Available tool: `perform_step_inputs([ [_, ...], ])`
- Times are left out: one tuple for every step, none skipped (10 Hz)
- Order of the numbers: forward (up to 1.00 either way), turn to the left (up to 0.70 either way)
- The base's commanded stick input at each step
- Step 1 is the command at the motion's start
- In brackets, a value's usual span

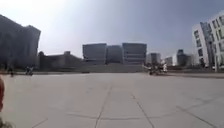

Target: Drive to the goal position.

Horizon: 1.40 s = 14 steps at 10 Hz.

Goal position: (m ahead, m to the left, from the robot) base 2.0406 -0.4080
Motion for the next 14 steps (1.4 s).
perform_step_inputs([
  [1.0, 0.0],
  [1.0, 0.0],
  [1.0, 0.0],
  [1.0, 0.0],
  [1.0, 0.0],
  [1.0, 0.0],
  [1.0, 0.0],
  [1.0, 0.0],
  [1.0, 0.0],
  [1.0, 0.0],
  [1.0, 0.0],
  [1.0, 0.0],
  [1.0, 0.0],
  [1.0, 0.0],
])
